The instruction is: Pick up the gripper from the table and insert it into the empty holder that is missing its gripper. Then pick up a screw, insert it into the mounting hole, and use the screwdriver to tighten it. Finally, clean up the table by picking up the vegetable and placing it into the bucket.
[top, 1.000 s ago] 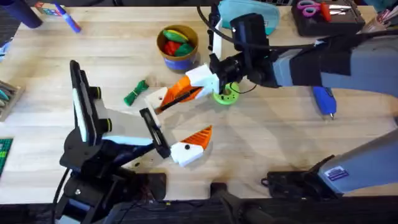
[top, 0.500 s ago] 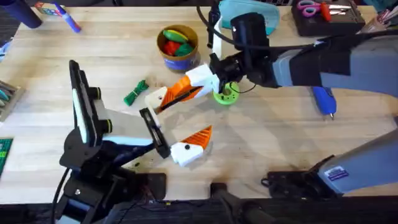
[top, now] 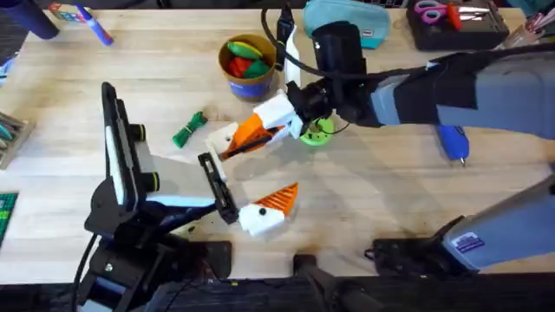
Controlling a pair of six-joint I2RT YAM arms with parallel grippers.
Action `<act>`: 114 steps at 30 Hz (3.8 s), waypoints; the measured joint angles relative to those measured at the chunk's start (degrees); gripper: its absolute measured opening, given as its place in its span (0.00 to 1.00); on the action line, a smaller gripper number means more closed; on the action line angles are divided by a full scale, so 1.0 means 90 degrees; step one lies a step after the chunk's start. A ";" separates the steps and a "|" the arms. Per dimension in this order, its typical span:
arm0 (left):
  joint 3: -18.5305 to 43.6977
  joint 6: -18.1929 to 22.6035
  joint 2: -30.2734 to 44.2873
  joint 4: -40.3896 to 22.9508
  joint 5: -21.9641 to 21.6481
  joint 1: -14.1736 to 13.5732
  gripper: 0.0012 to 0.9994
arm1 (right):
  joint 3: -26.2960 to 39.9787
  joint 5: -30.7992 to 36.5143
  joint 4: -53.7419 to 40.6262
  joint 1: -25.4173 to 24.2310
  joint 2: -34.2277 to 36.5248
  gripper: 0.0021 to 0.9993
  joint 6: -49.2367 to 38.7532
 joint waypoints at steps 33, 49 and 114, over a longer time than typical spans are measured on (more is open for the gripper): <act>0.0000 0.0001 0.0000 -0.0022 0.0290 -0.0073 0.99 | 0.0000 -0.0033 -0.0308 -0.0661 0.0000 0.87 -0.0049; 0.0000 -0.0002 0.0000 0.0041 -0.0571 -0.0073 0.99 | 0.0000 -0.0173 -0.0653 -0.0668 0.0000 0.66 -0.0228; 0.0000 -0.0317 0.0049 0.0024 -0.0700 0.0002 0.99 | 0.0049 0.0760 -0.0648 -0.0304 -0.0056 0.01 -0.0034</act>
